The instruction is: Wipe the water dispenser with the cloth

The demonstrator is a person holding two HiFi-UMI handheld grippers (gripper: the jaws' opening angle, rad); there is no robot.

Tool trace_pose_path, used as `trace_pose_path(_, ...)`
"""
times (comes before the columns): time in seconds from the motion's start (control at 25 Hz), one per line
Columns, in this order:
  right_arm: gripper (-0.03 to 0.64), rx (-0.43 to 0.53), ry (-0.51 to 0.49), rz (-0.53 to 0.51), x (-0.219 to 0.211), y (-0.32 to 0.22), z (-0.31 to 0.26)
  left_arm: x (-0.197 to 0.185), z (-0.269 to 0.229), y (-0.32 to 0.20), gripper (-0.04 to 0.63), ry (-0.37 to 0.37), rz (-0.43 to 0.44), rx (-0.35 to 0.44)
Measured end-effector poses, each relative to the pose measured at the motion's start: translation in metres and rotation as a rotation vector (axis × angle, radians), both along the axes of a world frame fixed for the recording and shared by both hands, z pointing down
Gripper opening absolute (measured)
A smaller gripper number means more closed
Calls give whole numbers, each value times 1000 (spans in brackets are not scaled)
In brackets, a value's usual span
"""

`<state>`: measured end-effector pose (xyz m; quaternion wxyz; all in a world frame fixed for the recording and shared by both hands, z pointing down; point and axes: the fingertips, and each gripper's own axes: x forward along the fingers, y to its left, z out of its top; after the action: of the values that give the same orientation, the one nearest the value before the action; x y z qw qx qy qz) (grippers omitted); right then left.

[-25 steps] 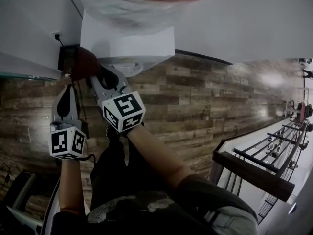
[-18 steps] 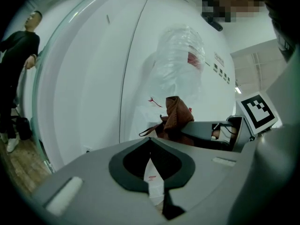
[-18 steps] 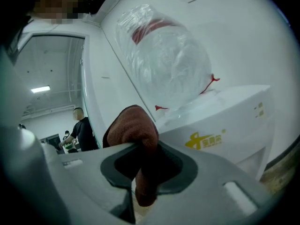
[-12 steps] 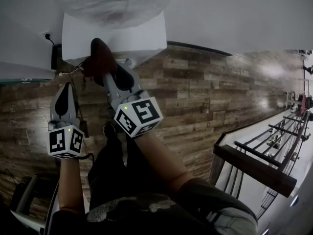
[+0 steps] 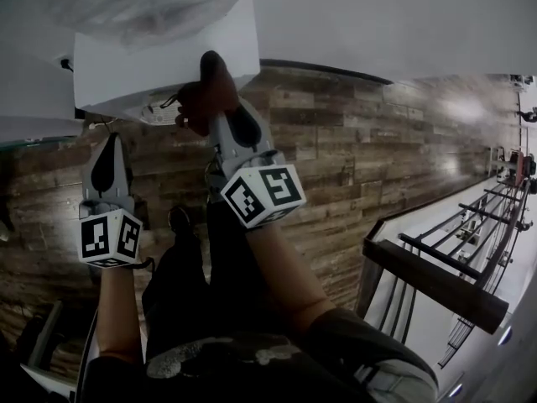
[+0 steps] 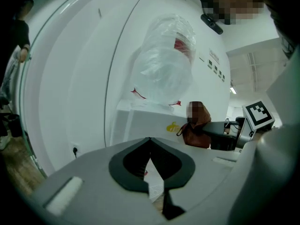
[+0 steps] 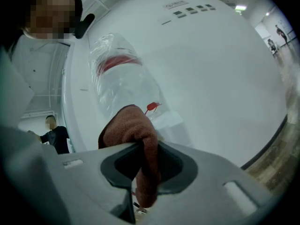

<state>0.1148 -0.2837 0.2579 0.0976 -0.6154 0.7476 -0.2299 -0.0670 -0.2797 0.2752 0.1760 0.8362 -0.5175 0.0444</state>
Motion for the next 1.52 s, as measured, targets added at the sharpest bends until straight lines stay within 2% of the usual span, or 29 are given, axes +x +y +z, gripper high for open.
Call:
trace_pose_path(0.32,64,0,20,94,45,6,6,38,-5,-1,18,18,67,18)
trace_pose_path(0.6,64,-20,6,173,67,12,13,35,-11,-2,18,32,75,34)
trace_pose_path(0.88,64,29,43,246,78,39,-20,65,-44,5,18,60,197,105)
trace_pose_path(1.08,64,27,77,194,79,31,-10,89,-42,8,18,73,217,119)
trace_pose_path(1.36,64,47,49,64,75,8,29,118,-15,16,18,43,157,149)
trace_pose_path(1.52,64,39,55,3,72,4,59,121,10,25,18,37,117,132)
